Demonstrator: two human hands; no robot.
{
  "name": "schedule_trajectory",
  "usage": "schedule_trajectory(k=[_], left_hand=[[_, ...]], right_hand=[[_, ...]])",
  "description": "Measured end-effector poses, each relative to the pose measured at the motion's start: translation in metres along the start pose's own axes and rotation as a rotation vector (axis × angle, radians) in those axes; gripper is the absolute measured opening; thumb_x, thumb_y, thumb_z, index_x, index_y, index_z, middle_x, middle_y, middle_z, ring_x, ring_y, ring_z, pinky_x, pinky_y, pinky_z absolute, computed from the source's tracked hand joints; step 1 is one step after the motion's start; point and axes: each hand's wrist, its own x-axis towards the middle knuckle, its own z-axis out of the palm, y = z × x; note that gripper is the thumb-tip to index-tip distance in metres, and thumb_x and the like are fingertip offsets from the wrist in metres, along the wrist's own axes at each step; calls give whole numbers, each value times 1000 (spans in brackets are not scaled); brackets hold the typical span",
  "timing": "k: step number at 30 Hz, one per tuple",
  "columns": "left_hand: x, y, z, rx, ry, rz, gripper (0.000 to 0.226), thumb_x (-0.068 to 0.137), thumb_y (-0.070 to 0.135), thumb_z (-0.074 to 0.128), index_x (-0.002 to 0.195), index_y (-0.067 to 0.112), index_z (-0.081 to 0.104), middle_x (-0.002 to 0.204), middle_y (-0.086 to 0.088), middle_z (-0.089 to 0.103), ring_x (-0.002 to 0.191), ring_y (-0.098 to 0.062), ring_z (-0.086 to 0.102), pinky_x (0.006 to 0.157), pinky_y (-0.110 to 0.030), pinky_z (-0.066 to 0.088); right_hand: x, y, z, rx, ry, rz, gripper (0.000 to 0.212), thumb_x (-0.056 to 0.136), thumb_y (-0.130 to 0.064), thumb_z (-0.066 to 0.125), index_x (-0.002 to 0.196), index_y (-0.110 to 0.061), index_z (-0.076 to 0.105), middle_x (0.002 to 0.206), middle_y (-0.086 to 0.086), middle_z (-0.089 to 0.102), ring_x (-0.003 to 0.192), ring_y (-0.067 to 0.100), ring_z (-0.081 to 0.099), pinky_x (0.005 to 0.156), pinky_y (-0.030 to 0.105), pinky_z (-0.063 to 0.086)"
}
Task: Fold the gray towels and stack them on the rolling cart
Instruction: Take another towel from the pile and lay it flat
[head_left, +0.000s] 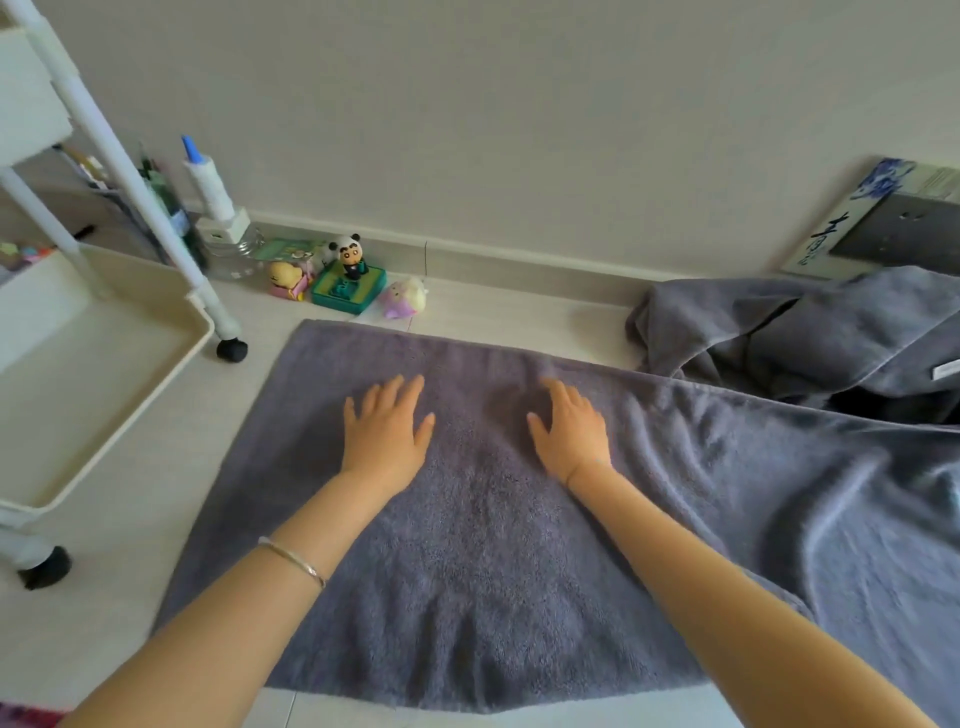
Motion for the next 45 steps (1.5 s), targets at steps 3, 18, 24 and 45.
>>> schedule_trajectory(k=[3, 18, 24, 45], left_hand=[[-23, -2, 22, 42, -116, -36, 56, 99, 51, 15, 151, 34, 1, 160, 5, -6, 146, -26, -8, 112, -59, -2], [-139, 91, 53, 18, -136, 286, 71, 94, 59, -3, 147, 25, 28, 154, -1, 29, 141, -25, 30, 116, -47, 8], [-162, 97, 83, 103, -204, 313, 56, 95, 55, 12, 138, 33, 41, 146, -3, 43, 133, -31, 43, 107, -57, 25], [-185, 115, 54, -178, -73, 485, 12, 98, 17, 46, 109, 13, 46, 106, -2, 59, 94, -25, 56, 72, -31, 37]], right_hand=[[-19, -4, 19, 9, 3, -80, 49, 99, -36, 38, 145, -20, 32, 153, 3, 27, 141, 23, 23, 115, 36, 15], [-141, 46, -36, 697, 99, 85, 37, 97, -29, 47, 134, -27, 46, 138, -16, 40, 130, 0, 34, 100, 5, 27], [-205, 107, -27, 73, 48, -1, 69, 87, -69, 15, 128, -31, 54, 144, -8, 40, 138, 17, 28, 117, 37, 15], [-276, 167, -43, 27, 71, 190, 40, 88, -24, 62, 128, -22, 54, 123, -1, 54, 117, 22, 46, 100, 31, 30]])
